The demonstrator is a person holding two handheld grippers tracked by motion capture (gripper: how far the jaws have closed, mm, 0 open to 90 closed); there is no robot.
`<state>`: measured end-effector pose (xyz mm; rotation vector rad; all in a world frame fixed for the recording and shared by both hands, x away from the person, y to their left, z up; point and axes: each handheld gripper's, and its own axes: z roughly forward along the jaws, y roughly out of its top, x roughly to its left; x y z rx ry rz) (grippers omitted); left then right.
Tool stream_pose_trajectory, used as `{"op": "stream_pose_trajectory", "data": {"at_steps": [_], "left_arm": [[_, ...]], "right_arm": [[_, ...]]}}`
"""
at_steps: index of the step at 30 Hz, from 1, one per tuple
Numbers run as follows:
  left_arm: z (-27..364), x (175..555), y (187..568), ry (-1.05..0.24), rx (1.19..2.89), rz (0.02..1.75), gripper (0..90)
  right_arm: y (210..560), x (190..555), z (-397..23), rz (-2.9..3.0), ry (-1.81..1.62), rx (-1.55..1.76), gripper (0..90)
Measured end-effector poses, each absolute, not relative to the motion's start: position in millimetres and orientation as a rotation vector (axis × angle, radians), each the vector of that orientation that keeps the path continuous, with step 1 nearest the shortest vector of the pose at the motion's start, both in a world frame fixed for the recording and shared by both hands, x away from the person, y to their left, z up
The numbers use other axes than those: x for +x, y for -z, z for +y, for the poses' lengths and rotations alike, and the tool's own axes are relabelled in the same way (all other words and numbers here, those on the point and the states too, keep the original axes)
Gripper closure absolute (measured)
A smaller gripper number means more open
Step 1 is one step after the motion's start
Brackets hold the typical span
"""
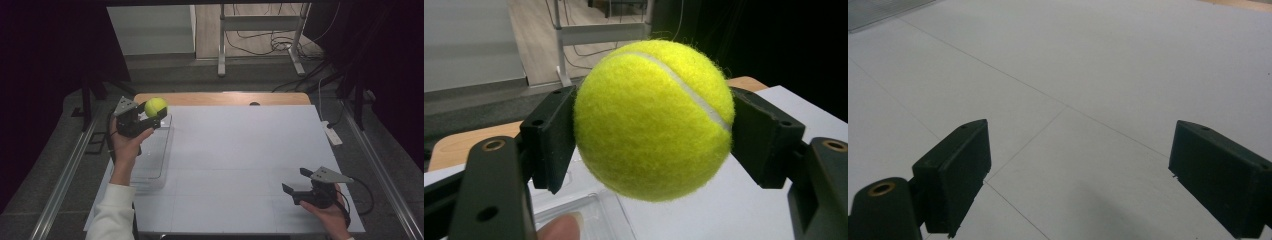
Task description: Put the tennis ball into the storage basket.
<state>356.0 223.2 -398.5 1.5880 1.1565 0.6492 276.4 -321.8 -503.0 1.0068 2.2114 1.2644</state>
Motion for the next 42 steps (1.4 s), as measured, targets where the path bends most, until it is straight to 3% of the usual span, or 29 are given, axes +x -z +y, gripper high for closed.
{"op": "stream_pose_trajectory", "data": {"at_steps": [42], "left_arm": [[257.6,373.7,425.3,-0.705,1.604,1.333,27.0]], "right_arm": [[503.9,276.8,-321.5,2.214,-1.258,1.013,10.2]]}}
